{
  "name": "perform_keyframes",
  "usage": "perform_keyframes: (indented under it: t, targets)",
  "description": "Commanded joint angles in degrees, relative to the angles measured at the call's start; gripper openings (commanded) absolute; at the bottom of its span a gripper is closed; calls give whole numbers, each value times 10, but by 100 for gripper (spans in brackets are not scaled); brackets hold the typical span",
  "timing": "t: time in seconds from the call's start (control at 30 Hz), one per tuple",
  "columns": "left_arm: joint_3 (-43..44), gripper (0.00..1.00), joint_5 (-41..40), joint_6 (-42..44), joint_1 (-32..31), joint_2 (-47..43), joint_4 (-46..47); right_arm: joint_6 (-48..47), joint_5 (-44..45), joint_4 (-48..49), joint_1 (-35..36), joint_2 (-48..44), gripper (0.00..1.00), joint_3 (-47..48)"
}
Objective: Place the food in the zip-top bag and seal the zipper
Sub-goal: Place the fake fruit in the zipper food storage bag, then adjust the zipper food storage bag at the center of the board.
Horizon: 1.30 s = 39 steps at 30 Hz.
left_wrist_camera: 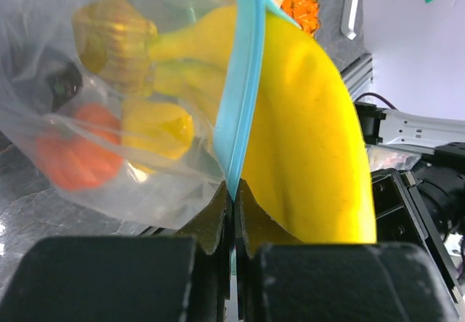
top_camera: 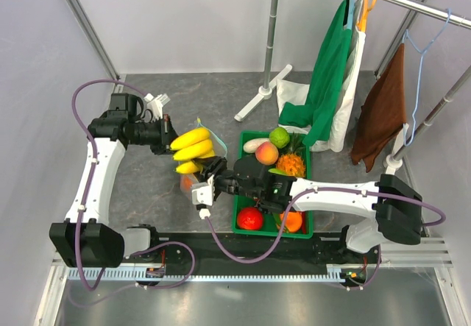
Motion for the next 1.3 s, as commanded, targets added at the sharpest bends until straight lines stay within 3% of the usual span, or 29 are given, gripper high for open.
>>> perform_keyframes:
  t: [0.0, 0.07, 0.1, 0.3, 0.4, 0.5, 0.63, 0.73, 1.13, 1.23, 1.27]
  targets:
    - [1, 2, 56, -8, 4, 2, -4, -46, -17, 115, -1, 6, 47, -9]
    - [1, 2, 56, -6, 4, 1, -7, -16, -13, 99, -1, 3, 54, 1]
    - [1, 2, 56, -4, 4, 2, -8, 1, -9, 89, -1, -1, 64, 15]
    - [-6, 2, 78, -7, 42, 10, -9, 136, 11, -82, -1, -59, 94, 96]
    - [-6, 2, 81, -5, 52, 16, -9, 234, 20, -160, -1, -91, 97, 129]
    - [-6, 2, 82, -5, 53, 15, -7, 377, 106, -255, -11, -95, 97, 178]
    - [-7, 2, 78, -6, 52, 10, -5, 537, 82, -407, -71, -81, 82, 223]
    - [-6, 2, 79, -8, 52, 8, -4, 608, 40, -458, -101, -66, 73, 236]
    - [-16, 2, 58, 7, 53, -18, -6, 674, -18, -509, -133, 18, 67, 254]
    - [-22, 2, 52, 19, 52, -25, -6, 695, -30, -509, -148, 32, 45, 252]
    - [-24, 2, 44, 21, 52, -26, -7, 696, -50, -510, -152, 42, 8, 263]
